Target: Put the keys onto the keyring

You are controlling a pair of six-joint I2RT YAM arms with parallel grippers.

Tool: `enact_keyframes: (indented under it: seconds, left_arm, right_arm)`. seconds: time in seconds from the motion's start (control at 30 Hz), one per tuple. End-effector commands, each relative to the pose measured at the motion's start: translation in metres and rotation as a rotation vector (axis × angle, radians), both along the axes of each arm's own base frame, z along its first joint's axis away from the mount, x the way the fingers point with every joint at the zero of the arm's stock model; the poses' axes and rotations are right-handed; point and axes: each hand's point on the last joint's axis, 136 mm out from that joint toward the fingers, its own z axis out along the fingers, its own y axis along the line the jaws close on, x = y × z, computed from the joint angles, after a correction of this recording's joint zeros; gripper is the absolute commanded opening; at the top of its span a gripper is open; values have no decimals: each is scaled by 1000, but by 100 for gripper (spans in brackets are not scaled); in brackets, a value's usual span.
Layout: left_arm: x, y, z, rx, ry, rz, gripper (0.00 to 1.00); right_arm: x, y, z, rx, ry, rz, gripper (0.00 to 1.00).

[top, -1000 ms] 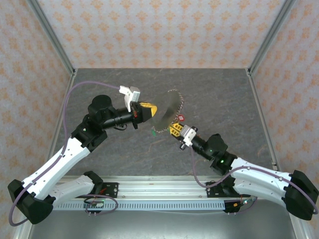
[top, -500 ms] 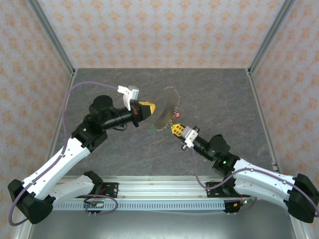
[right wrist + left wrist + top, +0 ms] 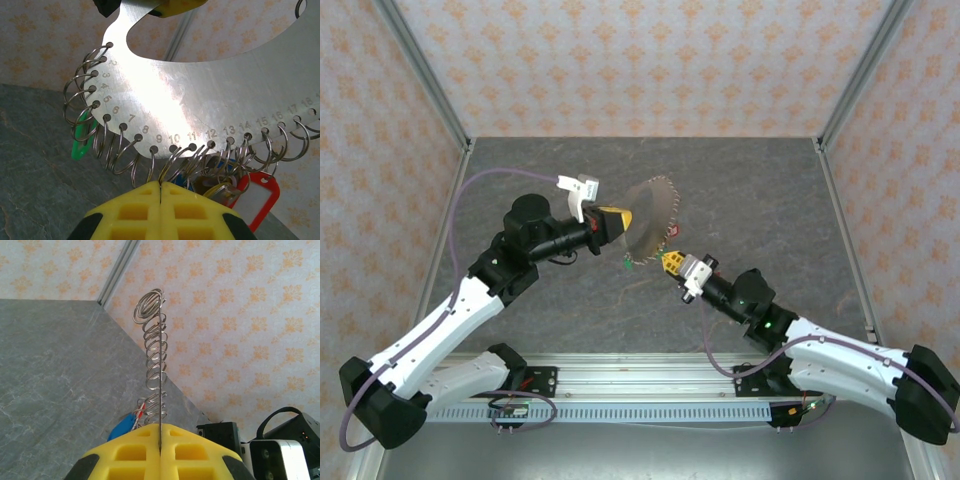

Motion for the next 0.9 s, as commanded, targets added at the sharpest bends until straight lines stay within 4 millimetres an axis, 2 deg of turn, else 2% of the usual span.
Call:
enact_keyframes:
  seconds: [0.0,0.37,0.7,0.87]
  left_arm:
    - [-1,-4,34,-81,-94,-22,0]
    - [-3,-5,36,-85,-96,-30,0]
    - [-4,-5,37,-87,-98,-37,0]
    - [-4,-4,38,-85,-103,-32,0]
  right_arm:
    - [-2,3,29,75,-34,15,5]
    - [2,3,35,105,-37,2,13]
    - [14,-2,34,115,-28,-74,13]
    - [2,4,21,59,-14,-1,13]
